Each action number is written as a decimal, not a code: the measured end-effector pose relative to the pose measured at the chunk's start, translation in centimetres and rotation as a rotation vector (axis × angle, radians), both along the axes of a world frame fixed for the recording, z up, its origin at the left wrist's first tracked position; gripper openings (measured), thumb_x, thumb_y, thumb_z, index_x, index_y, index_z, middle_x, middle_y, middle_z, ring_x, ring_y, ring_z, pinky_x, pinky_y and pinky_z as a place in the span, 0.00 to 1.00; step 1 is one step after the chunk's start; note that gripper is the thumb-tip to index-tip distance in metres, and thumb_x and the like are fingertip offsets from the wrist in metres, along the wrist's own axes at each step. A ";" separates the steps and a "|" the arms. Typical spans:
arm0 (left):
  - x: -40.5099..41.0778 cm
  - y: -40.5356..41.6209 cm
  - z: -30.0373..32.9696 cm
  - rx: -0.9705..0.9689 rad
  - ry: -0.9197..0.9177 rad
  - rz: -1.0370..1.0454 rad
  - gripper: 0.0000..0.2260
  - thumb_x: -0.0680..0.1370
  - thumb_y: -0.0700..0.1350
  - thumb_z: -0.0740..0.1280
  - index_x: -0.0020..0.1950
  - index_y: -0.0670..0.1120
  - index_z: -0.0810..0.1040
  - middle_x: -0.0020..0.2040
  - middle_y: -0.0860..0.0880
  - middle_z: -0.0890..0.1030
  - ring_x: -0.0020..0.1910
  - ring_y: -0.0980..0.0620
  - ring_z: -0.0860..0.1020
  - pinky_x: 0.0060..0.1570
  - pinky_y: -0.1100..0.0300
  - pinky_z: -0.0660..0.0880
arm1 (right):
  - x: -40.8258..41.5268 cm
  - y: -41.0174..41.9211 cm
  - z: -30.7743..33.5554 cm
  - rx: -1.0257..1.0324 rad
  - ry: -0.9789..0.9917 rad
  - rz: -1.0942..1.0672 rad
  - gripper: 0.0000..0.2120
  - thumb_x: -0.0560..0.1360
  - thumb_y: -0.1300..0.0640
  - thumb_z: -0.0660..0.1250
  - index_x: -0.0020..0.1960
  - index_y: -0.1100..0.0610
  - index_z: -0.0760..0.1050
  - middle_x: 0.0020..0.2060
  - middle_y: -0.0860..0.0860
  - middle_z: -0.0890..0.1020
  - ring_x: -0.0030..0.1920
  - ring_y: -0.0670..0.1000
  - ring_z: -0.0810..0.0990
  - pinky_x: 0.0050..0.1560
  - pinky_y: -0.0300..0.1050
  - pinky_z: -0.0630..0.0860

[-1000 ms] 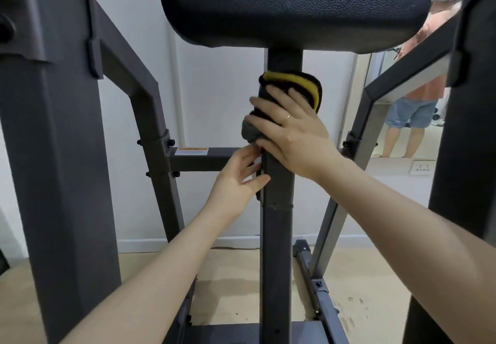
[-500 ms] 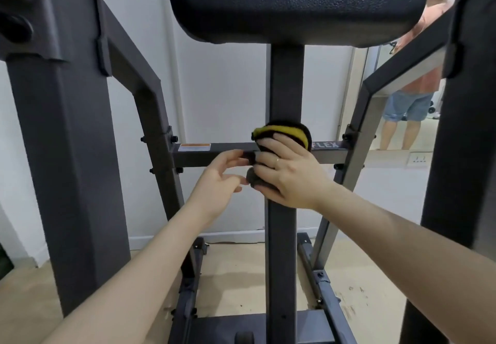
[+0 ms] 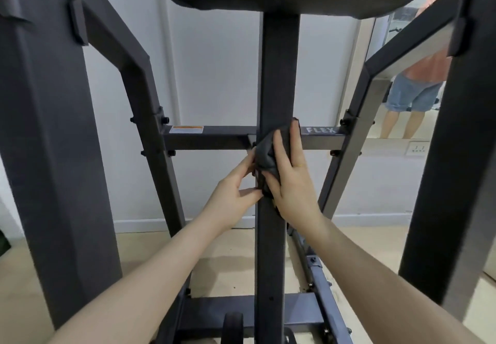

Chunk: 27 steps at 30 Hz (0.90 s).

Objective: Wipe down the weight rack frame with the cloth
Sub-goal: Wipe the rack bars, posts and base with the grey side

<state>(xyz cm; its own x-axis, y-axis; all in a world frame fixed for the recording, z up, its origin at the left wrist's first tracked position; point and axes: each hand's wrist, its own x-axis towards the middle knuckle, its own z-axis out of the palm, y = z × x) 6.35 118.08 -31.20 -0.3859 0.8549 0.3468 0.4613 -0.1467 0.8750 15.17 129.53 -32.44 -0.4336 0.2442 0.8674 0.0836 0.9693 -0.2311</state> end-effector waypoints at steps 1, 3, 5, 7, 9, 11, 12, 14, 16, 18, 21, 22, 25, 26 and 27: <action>0.0 0.0 -0.2 0.015 -0.005 -0.013 0.31 0.78 0.38 0.65 0.73 0.62 0.57 0.61 0.70 0.67 0.55 0.81 0.66 0.51 0.80 0.67 | 0.6 -0.3 -1.9 -0.015 -0.030 0.030 0.30 0.78 0.56 0.57 0.77 0.54 0.49 0.76 0.47 0.41 0.77 0.54 0.51 0.71 0.50 0.63; 0.0 -0.1 -0.4 0.028 0.000 -0.012 0.31 0.78 0.38 0.66 0.72 0.62 0.57 0.60 0.73 0.66 0.58 0.81 0.64 0.49 0.81 0.67 | 1.4 -0.3 -3.0 -0.038 -0.074 0.069 0.30 0.79 0.57 0.59 0.77 0.54 0.49 0.76 0.47 0.41 0.77 0.53 0.50 0.71 0.47 0.63; -0.1 0.0 -0.6 0.034 -0.013 -0.009 0.31 0.78 0.37 0.65 0.73 0.60 0.58 0.60 0.73 0.65 0.59 0.79 0.64 0.48 0.81 0.67 | 1.2 0.0 -1.0 -0.031 -0.084 0.056 0.30 0.78 0.58 0.59 0.77 0.55 0.50 0.75 0.48 0.41 0.76 0.53 0.51 0.71 0.45 0.63; -0.2 0.1 -1.0 0.044 -0.054 -0.015 0.30 0.77 0.35 0.65 0.73 0.57 0.59 0.61 0.70 0.66 0.59 0.78 0.65 0.49 0.81 0.68 | 0.3 0.4 1.4 -0.013 -0.043 0.005 0.29 0.79 0.56 0.58 0.77 0.55 0.51 0.76 0.50 0.43 0.76 0.56 0.53 0.70 0.47 0.64; -0.2 0.1 -1.5 0.044 -0.104 -0.025 0.29 0.77 0.34 0.65 0.72 0.56 0.61 0.62 0.68 0.67 0.57 0.78 0.67 0.54 0.79 0.68 | -0.5 0.6 1.7 0.057 0.005 -0.075 0.27 0.78 0.56 0.57 0.75 0.57 0.54 0.76 0.58 0.49 0.75 0.61 0.54 0.72 0.49 0.62; -0.3 0.0 -2.3 0.041 -0.138 -0.048 0.30 0.76 0.31 0.64 0.71 0.56 0.62 0.64 0.66 0.68 0.61 0.74 0.68 0.60 0.73 0.68 | -0.2 0.2 -0.4 0.221 -0.012 -0.180 0.24 0.78 0.57 0.59 0.73 0.59 0.60 0.74 0.62 0.58 0.74 0.64 0.55 0.73 0.51 0.58; -0.4 -0.2 -2.9 0.037 -0.148 -0.059 0.31 0.76 0.29 0.63 0.71 0.55 0.61 0.67 0.63 0.68 0.65 0.71 0.66 0.62 0.71 0.68 | 0.4 -0.1 -1.9 0.326 -0.055 -0.214 0.23 0.78 0.57 0.60 0.71 0.59 0.62 0.72 0.61 0.63 0.73 0.64 0.57 0.73 0.52 0.57; -0.4 -0.8 -3.9 0.009 -0.151 -0.051 0.34 0.75 0.27 0.61 0.75 0.54 0.57 0.73 0.57 0.63 0.70 0.65 0.62 0.67 0.65 0.65 | 2.0 -0.4 -3.9 0.557 -0.192 -0.212 0.19 0.79 0.55 0.60 0.68 0.58 0.69 0.69 0.58 0.69 0.70 0.61 0.63 0.72 0.53 0.58; -0.5 -1.3 -4.7 -0.017 -0.139 0.001 0.34 0.76 0.28 0.60 0.76 0.53 0.55 0.75 0.55 0.59 0.72 0.62 0.60 0.69 0.63 0.61 | 2.7 -0.1 -2.5 0.759 -0.346 -0.182 0.18 0.79 0.52 0.58 0.64 0.58 0.74 0.65 0.57 0.75 0.68 0.58 0.68 0.71 0.52 0.58; -0.8 -1.8 -5.2 -0.011 -0.159 0.060 0.32 0.76 0.27 0.58 0.76 0.51 0.56 0.74 0.54 0.60 0.69 0.62 0.61 0.67 0.64 0.61 | 1.8 0.1 0.5 0.878 -0.439 -0.144 0.18 0.79 0.49 0.57 0.58 0.59 0.79 0.58 0.55 0.80 0.65 0.57 0.73 0.70 0.50 0.58; -1.2 -2.2 -5.5 -0.001 -0.203 0.122 0.31 0.76 0.27 0.58 0.75 0.50 0.57 0.73 0.53 0.63 0.68 0.59 0.64 0.67 0.61 0.63 | -0.1 0.2 3.6 0.935 -0.451 -0.138 0.17 0.79 0.49 0.58 0.48 0.59 0.81 0.44 0.54 0.83 0.55 0.58 0.79 0.70 0.50 0.60; -1.4 -2.3 -5.6 -0.005 -0.207 0.133 0.30 0.77 0.27 0.58 0.75 0.50 0.57 0.72 0.53 0.64 0.68 0.58 0.65 0.66 0.61 0.64 | -0.5 0.1 3.8 0.933 -0.442 -0.153 0.16 0.78 0.50 0.59 0.45 0.59 0.81 0.41 0.53 0.83 0.51 0.58 0.79 0.69 0.51 0.60; -1.4 -2.5 -5.9 -0.023 -0.207 0.153 0.30 0.77 0.28 0.57 0.75 0.50 0.57 0.72 0.53 0.64 0.67 0.57 0.65 0.64 0.62 0.65 | -0.4 -0.6 2.4 0.883 -0.496 -0.131 0.18 0.76 0.48 0.60 0.39 0.59 0.81 0.34 0.52 0.80 0.43 0.58 0.78 0.67 0.52 0.62; -1.3 -2.6 -6.1 -0.028 -0.204 0.155 0.30 0.77 0.28 0.57 0.75 0.50 0.57 0.72 0.53 0.64 0.67 0.58 0.65 0.64 0.63 0.65 | -0.1 -0.9 1.4 0.896 -0.552 -0.077 0.19 0.76 0.47 0.59 0.37 0.58 0.80 0.33 0.52 0.79 0.42 0.57 0.77 0.65 0.53 0.64; -1.2 -2.8 -6.2 -0.033 -0.198 0.154 0.29 0.77 0.28 0.57 0.75 0.50 0.58 0.72 0.53 0.64 0.66 0.59 0.66 0.63 0.63 0.65 | 0.3 -1.1 0.4 0.923 -0.624 -0.019 0.20 0.77 0.45 0.59 0.37 0.58 0.80 0.33 0.51 0.79 0.40 0.57 0.76 0.62 0.53 0.67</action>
<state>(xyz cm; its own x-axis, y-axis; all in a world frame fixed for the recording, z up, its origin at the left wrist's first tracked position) 5.11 115.28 -37.42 -0.5703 0.7903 0.2242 0.2947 -0.0580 0.9538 15.51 128.45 -32.03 -0.8600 -0.3705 0.3509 -0.0495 0.7449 0.6653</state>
